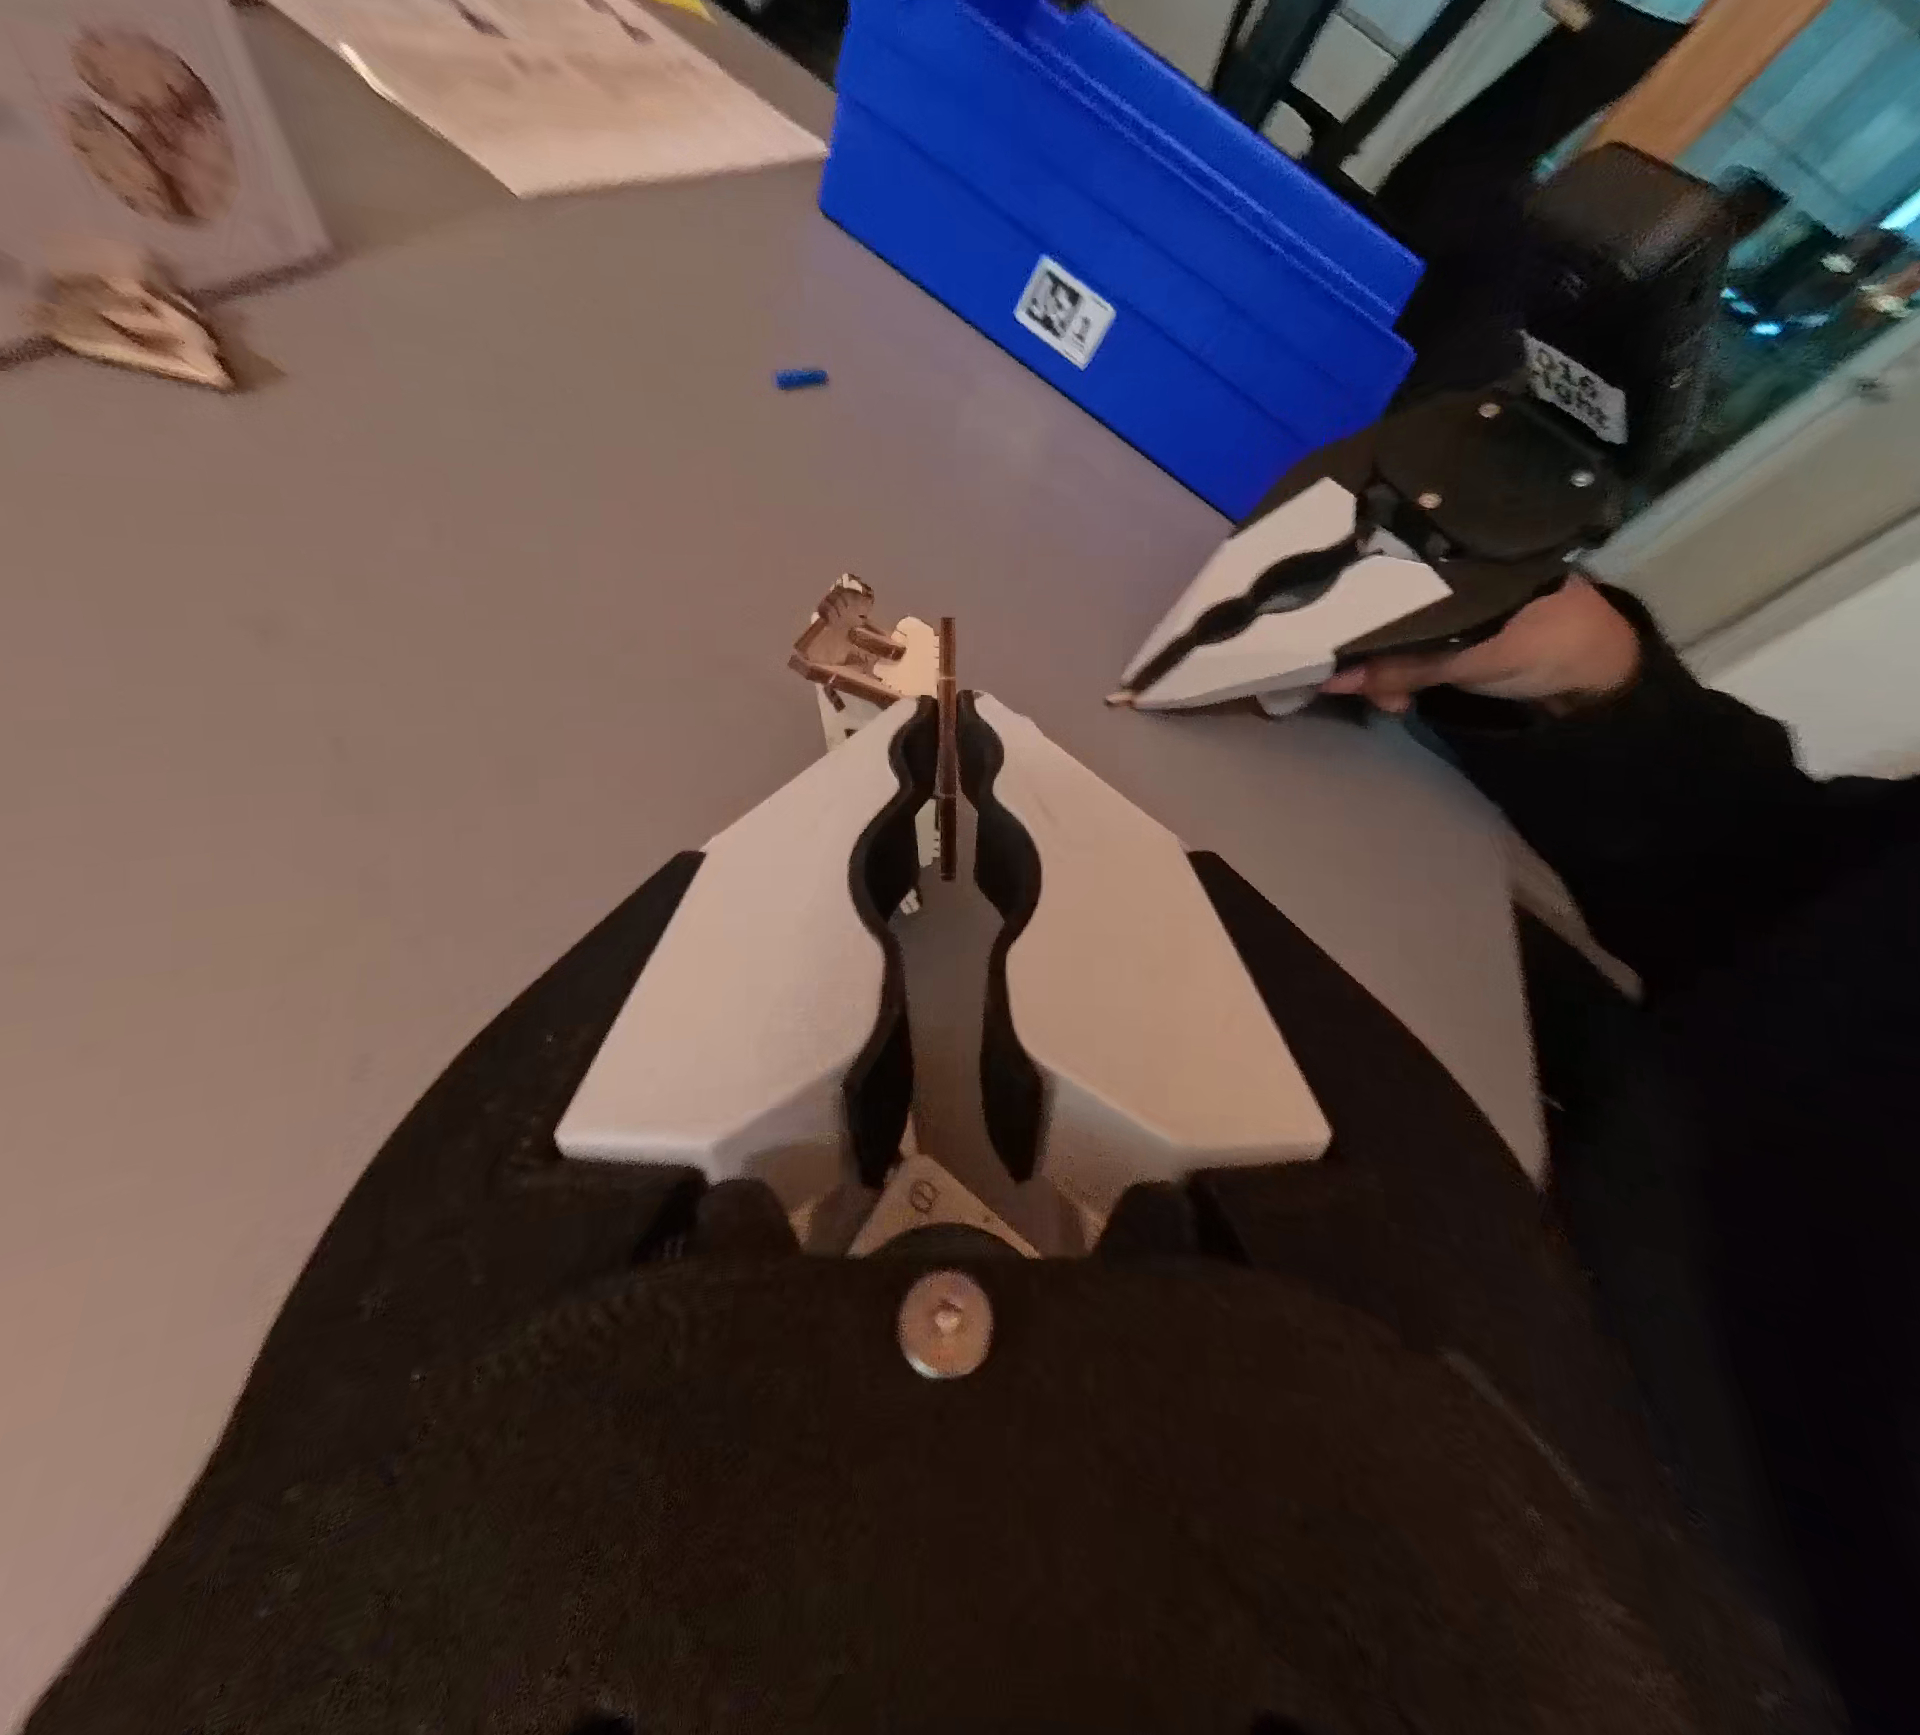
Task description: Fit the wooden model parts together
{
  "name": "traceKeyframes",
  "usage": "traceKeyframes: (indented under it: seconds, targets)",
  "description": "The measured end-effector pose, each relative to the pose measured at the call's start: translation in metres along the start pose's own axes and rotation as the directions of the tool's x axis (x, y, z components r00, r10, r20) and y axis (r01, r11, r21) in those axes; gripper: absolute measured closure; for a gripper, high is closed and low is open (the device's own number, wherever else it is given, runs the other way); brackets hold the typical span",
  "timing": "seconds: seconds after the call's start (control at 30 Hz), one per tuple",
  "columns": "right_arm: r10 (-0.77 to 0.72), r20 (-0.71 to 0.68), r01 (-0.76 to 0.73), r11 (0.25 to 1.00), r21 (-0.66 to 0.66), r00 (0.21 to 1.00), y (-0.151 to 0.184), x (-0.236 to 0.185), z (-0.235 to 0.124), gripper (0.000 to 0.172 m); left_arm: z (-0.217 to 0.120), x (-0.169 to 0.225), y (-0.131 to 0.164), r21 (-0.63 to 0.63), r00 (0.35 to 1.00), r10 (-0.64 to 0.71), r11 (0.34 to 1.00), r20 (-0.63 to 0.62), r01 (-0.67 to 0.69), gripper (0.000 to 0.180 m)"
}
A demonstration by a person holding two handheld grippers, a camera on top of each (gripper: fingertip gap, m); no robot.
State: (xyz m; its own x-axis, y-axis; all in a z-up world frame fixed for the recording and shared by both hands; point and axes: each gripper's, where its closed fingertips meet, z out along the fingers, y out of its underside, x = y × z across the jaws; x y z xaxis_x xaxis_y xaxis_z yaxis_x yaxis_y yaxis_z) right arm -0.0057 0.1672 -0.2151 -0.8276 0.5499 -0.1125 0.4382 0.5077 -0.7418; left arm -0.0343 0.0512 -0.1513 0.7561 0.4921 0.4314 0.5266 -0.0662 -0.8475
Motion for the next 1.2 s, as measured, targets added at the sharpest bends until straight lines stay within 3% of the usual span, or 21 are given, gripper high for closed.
traceKeyframes:
  seconds: [0.13,0.23,0.37,0.43,0.57,0.77,0.93,1.0,1.2]
  targets:
    - [-0.013,-0.004,0.013,0.993,0.118,1.0,-0.019,-0.012,-0.005,0.171,-0.004,-0.006,0.007,-0.065,0.971,-0.224,0.973,-0.084,0.219,0.156]
    - [-0.017,0.032,0.008,0.965,0.263,0.999,-0.047,-0.027,-0.013,0.171,-0.018,-0.019,-0.009,0.018,0.945,-0.313,0.949,-0.093,0.316,0.141]
    - [-0.135,0.001,0.123,0.908,0.402,0.991,-0.081,-0.051,-0.018,0.171,-0.036,-0.003,-0.037,0.146,0.969,-0.203,0.964,-0.142,0.223,0.146]
    - [-0.216,-0.049,0.215,0.87,0.444,0.975,-0.097,-0.064,-0.018,0.171,-0.034,0.026,-0.036,0.112,0.951,-0.159,0.975,-0.263,0.194,0.153]
    - [-0.365,-0.179,0.406,0.789,0.461,0.914,-0.118,-0.085,-0.015,0.172,-0.023,0.071,-0.02,-0.018,0.848,-0.23,0.967,-0.477,0.253,0.152]
    - [-0.432,-0.288,0.519,0.709,0.478,0.855,-0.13,-0.095,-0.016,0.171,-0.02,0.081,-0.017,-0.051,0.782,-0.294,0.946,-0.55,0.32,0.17]
    - [-0.35,-0.179,0.382,0.688,0.617,0.92,-0.137,-0.098,-0.022,0.168,-0.026,0.082,-0.023,-0.083,0.678,-0.376,0.902,-0.632,0.423,0.177]
    - [-0.255,-0.062,0.222,0.667,0.711,0.965,-0.142,-0.094,-0.031,0.149,-0.028,0.08,-0.028,-0.087,0.626,-0.404,0.877,-0.667,0.473,0.18]
    - [-0.05,0.286,-0.19,0.637,0.747,0.957,-0.14,-0.074,-0.044,0.137,-0.032,0.07,-0.035,-0.06,0.587,-0.423,0.842,-0.691,0.536,0.18]
